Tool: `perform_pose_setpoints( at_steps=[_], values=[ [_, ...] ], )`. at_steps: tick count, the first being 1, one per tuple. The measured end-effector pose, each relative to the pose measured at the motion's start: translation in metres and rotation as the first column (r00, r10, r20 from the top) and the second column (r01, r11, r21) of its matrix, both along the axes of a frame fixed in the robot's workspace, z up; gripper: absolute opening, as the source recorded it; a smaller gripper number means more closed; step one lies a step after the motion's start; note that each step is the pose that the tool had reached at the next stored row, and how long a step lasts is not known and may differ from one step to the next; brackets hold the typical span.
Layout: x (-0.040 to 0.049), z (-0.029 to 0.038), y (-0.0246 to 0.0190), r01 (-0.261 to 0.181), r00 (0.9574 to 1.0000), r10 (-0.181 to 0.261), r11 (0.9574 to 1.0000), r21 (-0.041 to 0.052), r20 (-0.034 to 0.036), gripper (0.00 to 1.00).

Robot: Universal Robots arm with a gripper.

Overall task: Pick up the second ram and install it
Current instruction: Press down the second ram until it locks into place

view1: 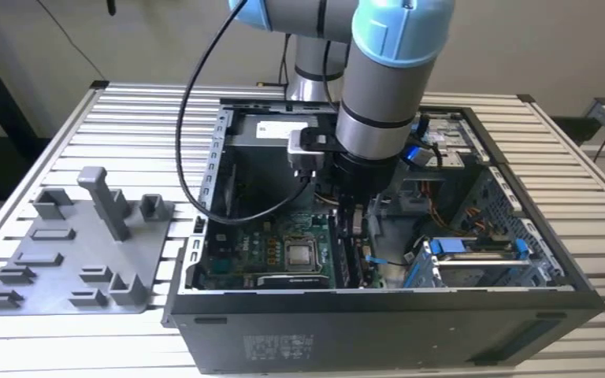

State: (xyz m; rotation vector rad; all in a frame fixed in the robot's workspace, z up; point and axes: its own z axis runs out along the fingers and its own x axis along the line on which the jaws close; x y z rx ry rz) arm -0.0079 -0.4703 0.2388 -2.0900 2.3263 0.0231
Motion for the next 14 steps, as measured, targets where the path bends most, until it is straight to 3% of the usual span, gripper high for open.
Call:
perform_pose_setpoints(
  at_steps=[2, 8, 14],
  values=[
    [0.0000, 0.0000, -0.0025, 0.000, 1.0000, 0.000, 1.0000, 0.0000, -0.0001, 0.11],
    [0.0000, -0.0003, -0.0031, 0.000, 1.0000, 0.000, 1.0000, 0.0001, 0.0000, 0.11],
    [0.0000, -0.0089, -0.0031, 0.000, 1.0000, 0.000, 1.0000, 0.0001, 0.0000, 0.11]
  ],
)
